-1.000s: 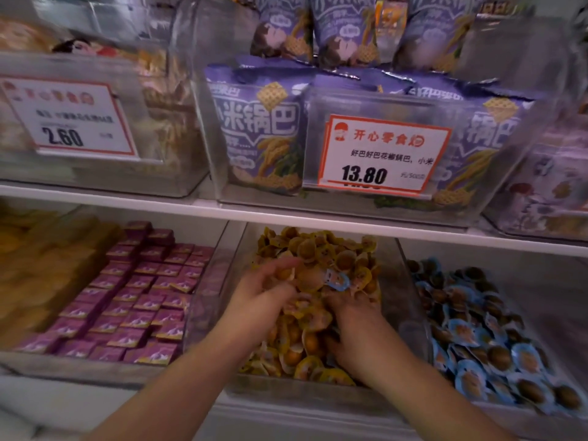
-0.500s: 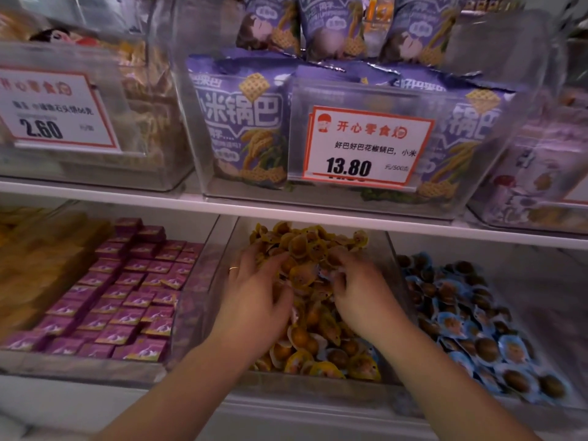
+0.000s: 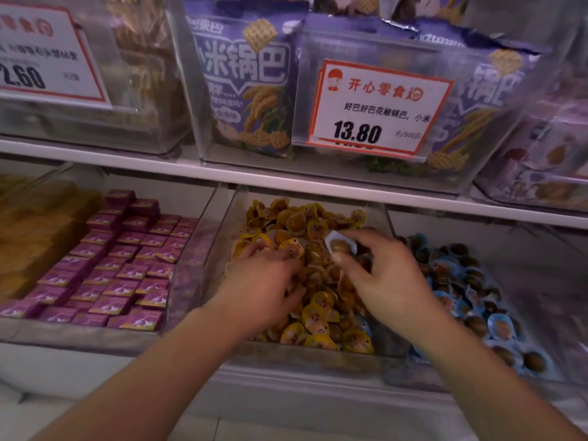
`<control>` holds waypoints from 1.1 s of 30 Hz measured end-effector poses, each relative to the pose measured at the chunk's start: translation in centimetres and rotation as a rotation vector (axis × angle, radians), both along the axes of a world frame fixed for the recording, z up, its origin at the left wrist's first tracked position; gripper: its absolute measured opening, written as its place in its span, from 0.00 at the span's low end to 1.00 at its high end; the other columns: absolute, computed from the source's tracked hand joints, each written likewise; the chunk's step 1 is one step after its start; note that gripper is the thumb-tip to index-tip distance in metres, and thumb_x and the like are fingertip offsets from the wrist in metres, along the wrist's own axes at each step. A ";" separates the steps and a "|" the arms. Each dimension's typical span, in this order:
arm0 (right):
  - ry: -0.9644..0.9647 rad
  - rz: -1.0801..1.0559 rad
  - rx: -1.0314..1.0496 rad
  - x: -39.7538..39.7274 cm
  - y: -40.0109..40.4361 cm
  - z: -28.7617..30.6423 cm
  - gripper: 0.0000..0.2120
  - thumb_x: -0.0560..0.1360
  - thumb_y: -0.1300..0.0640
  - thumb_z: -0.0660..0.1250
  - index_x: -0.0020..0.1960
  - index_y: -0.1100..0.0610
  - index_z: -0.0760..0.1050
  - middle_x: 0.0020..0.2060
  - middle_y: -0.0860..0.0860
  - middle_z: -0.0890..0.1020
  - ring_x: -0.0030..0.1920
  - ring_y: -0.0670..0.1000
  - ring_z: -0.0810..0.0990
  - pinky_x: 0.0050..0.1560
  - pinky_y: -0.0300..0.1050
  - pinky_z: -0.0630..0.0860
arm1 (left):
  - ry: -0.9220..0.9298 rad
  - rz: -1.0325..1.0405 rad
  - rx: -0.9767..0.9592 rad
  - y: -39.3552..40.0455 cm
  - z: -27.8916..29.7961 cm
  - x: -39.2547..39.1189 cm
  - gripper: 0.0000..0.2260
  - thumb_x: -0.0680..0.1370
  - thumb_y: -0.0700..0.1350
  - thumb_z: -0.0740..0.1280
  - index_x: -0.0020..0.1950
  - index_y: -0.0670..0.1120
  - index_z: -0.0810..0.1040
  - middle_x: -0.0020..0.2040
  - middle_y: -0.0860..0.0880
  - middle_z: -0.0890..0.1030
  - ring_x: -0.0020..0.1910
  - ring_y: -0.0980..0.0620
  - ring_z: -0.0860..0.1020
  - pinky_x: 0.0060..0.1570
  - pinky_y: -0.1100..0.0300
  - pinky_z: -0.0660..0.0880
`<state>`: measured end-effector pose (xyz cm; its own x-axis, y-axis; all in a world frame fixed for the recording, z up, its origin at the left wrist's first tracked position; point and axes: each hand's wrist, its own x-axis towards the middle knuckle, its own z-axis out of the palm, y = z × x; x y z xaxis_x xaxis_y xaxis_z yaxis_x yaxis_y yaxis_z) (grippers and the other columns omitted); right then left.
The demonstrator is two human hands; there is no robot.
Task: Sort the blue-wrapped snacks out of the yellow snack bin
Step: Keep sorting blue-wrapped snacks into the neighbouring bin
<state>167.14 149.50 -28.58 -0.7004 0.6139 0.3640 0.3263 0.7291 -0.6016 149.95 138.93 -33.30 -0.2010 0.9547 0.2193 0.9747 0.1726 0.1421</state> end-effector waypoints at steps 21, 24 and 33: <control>0.198 -0.180 -0.433 8.8 2.4 -1.2 0.06 0.78 0.54 0.69 0.48 0.43 0.78 0.39 0.46 0.81 0.35 0.40 0.81 0.30 0.31 0.73 | 0.259 -0.163 -0.175 4.8 -0.1 3.8 0.08 0.73 0.52 0.66 0.50 0.55 0.81 0.53 0.54 0.77 0.58 0.48 0.73 0.64 0.47 0.65; 0.197 -0.185 -0.429 8.4 2.7 -1.3 0.05 0.78 0.56 0.68 0.49 0.46 0.78 0.42 0.46 0.82 0.39 0.37 0.80 0.32 0.29 0.73 | 0.097 -0.228 -0.211 4.9 -0.6 4.1 0.14 0.71 0.57 0.70 0.57 0.62 0.79 0.55 0.57 0.73 0.59 0.51 0.74 0.62 0.51 0.67; 0.224 -0.187 -0.415 8.0 2.9 -2.2 0.06 0.77 0.57 0.68 0.49 0.46 0.78 0.40 0.44 0.82 0.40 0.38 0.80 0.34 0.28 0.73 | 0.179 -0.202 -0.474 4.5 -0.9 4.3 0.31 0.72 0.70 0.57 0.74 0.62 0.65 0.73 0.51 0.64 0.75 0.46 0.56 0.73 0.42 0.54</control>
